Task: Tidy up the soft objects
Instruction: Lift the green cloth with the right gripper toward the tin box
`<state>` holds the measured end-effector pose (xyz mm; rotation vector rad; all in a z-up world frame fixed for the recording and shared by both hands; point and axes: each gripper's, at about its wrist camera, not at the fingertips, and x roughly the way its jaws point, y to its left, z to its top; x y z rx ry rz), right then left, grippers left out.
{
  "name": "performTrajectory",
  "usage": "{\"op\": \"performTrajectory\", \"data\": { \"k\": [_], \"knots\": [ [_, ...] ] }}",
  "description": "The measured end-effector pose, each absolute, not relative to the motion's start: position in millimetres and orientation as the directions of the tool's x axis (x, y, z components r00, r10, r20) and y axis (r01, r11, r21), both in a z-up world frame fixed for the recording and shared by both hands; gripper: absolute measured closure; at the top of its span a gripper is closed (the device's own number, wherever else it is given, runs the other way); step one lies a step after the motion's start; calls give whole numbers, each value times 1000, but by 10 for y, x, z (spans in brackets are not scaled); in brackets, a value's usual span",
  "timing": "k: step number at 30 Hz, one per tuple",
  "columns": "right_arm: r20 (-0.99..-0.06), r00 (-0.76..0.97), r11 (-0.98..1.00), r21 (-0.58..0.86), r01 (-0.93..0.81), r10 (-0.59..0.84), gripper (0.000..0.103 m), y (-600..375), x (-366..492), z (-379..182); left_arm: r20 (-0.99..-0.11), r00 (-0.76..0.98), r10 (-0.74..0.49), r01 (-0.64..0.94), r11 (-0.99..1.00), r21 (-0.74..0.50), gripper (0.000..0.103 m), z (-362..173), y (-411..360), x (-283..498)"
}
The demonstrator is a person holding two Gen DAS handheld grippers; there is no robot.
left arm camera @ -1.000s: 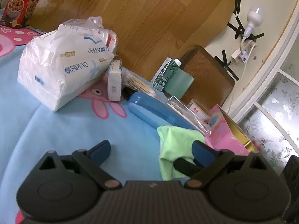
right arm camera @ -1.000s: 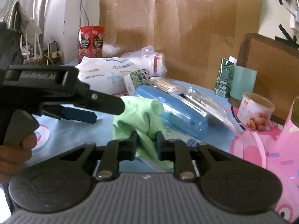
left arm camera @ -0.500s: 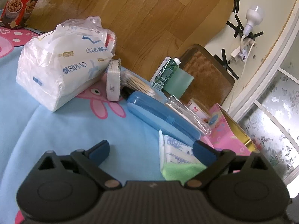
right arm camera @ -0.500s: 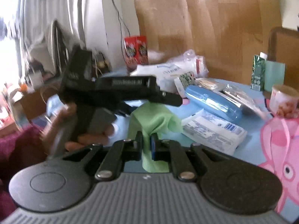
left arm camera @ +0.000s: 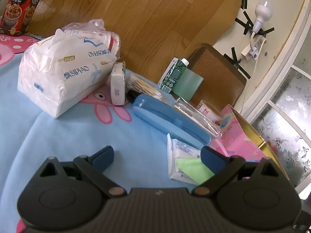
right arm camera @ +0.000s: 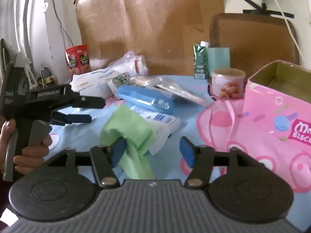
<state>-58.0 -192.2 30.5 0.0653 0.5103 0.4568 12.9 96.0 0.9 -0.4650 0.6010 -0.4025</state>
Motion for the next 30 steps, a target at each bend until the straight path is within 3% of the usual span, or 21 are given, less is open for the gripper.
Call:
{"op": "performTrajectory", "data": {
  "k": [7,13,14,19,21,30],
  "knots": [
    [-450,742,860,142,-490,497,17,-1706,-598,349,-441,753,-488,225,821,-524,3,6,966,132],
    [-532,710,845,22,-534,462,15,-1327,-492,209,-443,753,-487,226,823,-521,3,9,961,127],
    [-541,715,849,-2,-529,444,18,-1298,-481,182,-443,753,-487,226,824,-520,3,10,960,126],
    [-533,740,857,-52,-513,411,76,-1359,-496,167,-447,751,-487,231,826,-514,2,14,946,135],
    [-532,745,867,-39,-497,403,86,-1425,-484,171,-449,751,-484,231,830,-508,2,17,936,134],
    [-509,750,885,56,-462,424,89,-1742,-632,246,-460,750,-475,235,842,-486,2,24,913,154]
  ]
}}
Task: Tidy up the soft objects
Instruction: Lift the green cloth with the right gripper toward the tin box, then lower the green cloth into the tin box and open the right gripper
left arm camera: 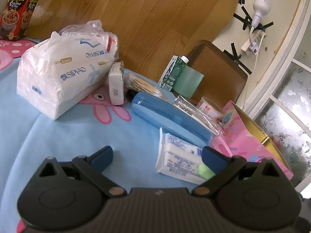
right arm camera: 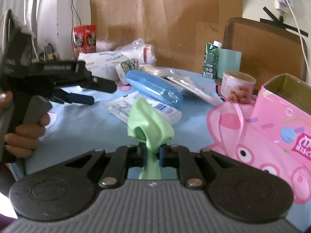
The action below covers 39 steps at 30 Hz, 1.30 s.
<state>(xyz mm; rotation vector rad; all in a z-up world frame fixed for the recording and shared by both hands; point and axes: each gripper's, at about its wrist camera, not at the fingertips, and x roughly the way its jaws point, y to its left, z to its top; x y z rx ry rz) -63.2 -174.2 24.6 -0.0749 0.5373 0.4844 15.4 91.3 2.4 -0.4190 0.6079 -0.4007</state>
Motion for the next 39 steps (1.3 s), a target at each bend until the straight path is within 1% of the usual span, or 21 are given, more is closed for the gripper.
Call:
{"op": "performTrajectory", "data": {
  "k": [2,4,6,8,11,12,13,14,15,16,19,21,25,27,29,31,34,38,39],
  "knots": [
    [-507,700,855,173,-489,503,89,-1861,-643,287,-463,751,-471,235,845,-479,2,25,905,155],
    [-480,645,803,307,-511,594,89,-2002,-669,305,-466,751,-467,235,849,-473,2,24,900,155],
    [-474,643,799,333,-501,601,89,-2072,-700,303,-470,752,-462,234,854,-465,2,28,891,161],
    [-498,674,838,294,-460,545,88,-2101,-713,275,-475,754,-453,231,861,-454,2,33,877,160],
    [-544,728,909,221,-354,416,81,-2154,-693,200,-482,759,-438,223,870,-439,2,46,868,156],
    [-552,735,919,212,-332,393,78,-2184,-692,179,-482,762,-433,218,872,-439,2,50,876,151],
    [-543,741,919,222,-326,394,67,-2227,-703,179,-479,765,-430,213,871,-442,2,56,891,138],
    [-538,747,920,229,-318,392,59,-2268,-715,186,-472,770,-430,211,869,-447,2,64,910,118],
    [-527,757,923,227,-311,385,48,-2315,-731,192,-460,777,-431,215,867,-450,2,82,925,81],
    [-511,773,926,218,-307,377,44,-2375,-762,200,-449,783,-430,221,867,-446,2,105,931,42],
    [-479,797,929,198,-312,369,44,-2480,-858,227,-433,800,-416,240,883,-404,2,209,888,-94],
    [-462,805,928,204,-312,372,43,-2545,-895,230,-422,800,-427,261,880,-397,2,288,849,-170],
    [-439,815,924,222,-311,379,43,-2595,-936,212,-391,785,-481,329,858,-394,2,463,715,-303],
    [-436,814,923,223,-315,383,42,-2587,-957,202,-378,761,-526,383,836,-392,3,537,605,-362],
    [-429,818,923,206,-325,384,38,-2566,-1031,208,-382,722,-578,441,809,-390,6,580,456,-398],
    [-420,820,922,176,-346,388,33,-2529,-1083,196,-397,672,-625,494,778,-389,7,580,268,-407],
    [-424,822,922,112,-370,381,33,-2437,-1127,164,-443,580,-684,559,729,-395,10,506,-56,-378],
    [-443,829,928,17,-372,341,29,-2349,-1093,113,-533,485,-693,572,713,-406,15,341,-482,-223],
    [-452,829,930,5,-368,330,29,-2339,-1061,98,-549,472,-690,571,713,-406,18,312,-560,-198]
  ]
}}
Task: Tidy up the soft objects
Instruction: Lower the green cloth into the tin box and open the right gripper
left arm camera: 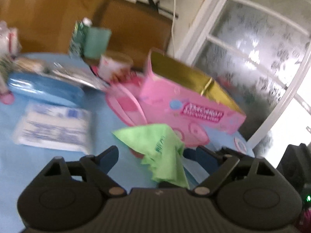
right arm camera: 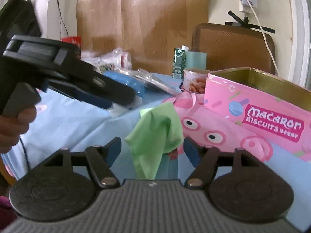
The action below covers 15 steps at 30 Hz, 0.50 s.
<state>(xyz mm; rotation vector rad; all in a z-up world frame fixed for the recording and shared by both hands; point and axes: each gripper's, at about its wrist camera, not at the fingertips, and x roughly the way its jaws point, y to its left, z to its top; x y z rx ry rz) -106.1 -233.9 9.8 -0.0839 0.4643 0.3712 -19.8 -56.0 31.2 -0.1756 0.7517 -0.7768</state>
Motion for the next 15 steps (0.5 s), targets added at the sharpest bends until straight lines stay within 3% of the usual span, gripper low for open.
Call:
{"op": "performTrajectory", "data": {
  "k": [1,2,3,4,5,6,15],
  "knots": [
    [-465,825,931,-3,-364,321,30,-2334,-1017,79,-562,458,-689,572,712,-407,22,281,-635,-164],
    [-477,820,932,-4,-362,316,32,-2332,-977,55,-576,443,-687,577,710,-404,33,250,-715,-135],
    [-487,811,929,6,-370,325,50,-2337,-932,35,-593,424,-684,583,707,-399,46,216,-798,-103],
    [-484,808,926,16,-378,338,68,-2338,-924,21,-610,404,-682,587,705,-399,51,172,-874,-70],
    [-473,811,924,16,-382,344,71,-2341,-916,21,-602,412,-684,579,707,-407,53,148,-898,-56],
    [-469,818,929,14,-371,334,87,-2336,-908,17,-601,402,-690,576,701,-420,65,149,-934,-15],
    [-270,945,974,-78,-214,185,90,-2615,-909,335,-511,461,-726,690,655,-309,67,732,-1586,113]
  ]
}}
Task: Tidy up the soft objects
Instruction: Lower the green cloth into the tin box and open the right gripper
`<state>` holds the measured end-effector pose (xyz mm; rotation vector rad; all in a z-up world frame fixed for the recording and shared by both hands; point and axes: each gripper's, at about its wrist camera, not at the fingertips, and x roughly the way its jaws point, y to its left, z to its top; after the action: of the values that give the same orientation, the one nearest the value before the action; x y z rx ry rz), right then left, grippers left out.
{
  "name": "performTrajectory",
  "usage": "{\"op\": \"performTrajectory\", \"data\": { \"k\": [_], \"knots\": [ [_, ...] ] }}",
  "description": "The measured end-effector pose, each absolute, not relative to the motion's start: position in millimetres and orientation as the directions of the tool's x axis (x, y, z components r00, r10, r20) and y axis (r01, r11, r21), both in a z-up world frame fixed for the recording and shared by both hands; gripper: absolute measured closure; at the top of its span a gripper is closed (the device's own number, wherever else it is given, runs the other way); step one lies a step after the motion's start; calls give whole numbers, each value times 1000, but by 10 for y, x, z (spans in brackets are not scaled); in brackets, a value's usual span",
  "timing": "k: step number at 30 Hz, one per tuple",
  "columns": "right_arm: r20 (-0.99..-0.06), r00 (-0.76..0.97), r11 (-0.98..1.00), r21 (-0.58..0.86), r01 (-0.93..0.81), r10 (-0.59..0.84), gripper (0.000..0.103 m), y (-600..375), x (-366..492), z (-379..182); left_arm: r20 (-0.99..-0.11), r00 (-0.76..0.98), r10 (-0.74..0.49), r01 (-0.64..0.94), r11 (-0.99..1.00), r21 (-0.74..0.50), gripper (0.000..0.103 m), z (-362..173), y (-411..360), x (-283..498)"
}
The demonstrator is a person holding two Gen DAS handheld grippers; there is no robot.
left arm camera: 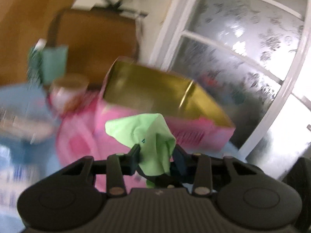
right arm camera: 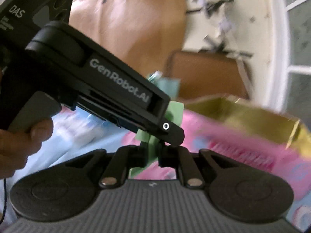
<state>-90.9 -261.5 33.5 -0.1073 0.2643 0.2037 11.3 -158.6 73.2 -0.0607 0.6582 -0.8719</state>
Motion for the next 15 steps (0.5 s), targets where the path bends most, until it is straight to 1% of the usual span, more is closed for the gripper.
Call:
{"op": "performTrajectory", "data": {
  "k": [3,5,7,9,10,11,13,14,15],
  "knots": [
    [-189,977,985,-125,-121,97,90,-2799,-850,489,-468,459,-755,722,624,-298,67,966,-1888,215],
    [-147,988,988,-142,-60,39,90,-2963,-776,565,-448,464,-764,745,610,-268,67,1066,-2125,273],
    [-136,991,991,-132,-12,-6,90,-3137,-667,618,-439,476,-762,757,609,-238,66,1116,-2364,313],
    [-154,987,994,-108,31,-48,90,-3322,-547,639,-441,477,-760,752,613,-243,65,1110,-2567,362],
    [-168,984,994,-95,50,-66,90,-3402,-493,632,-444,476,-759,746,616,-253,63,1093,-2644,384],
    [-185,979,994,-84,74,-88,90,-3484,-433,614,-450,475,-756,738,621,-263,60,1067,-2701,410],
    [-236,963,991,-69,114,-127,86,-3600,-306,563,-468,487,-737,716,644,-270,50,984,-2746,430],
    [-276,951,990,-55,127,-137,85,-3666,-246,529,-481,498,-722,702,661,-266,42,937,-2764,440],
    [-319,939,991,-35,127,-131,70,-3716,-189,499,-490,508,-708,690,675,-261,33,905,-2762,456]
  ]
}}
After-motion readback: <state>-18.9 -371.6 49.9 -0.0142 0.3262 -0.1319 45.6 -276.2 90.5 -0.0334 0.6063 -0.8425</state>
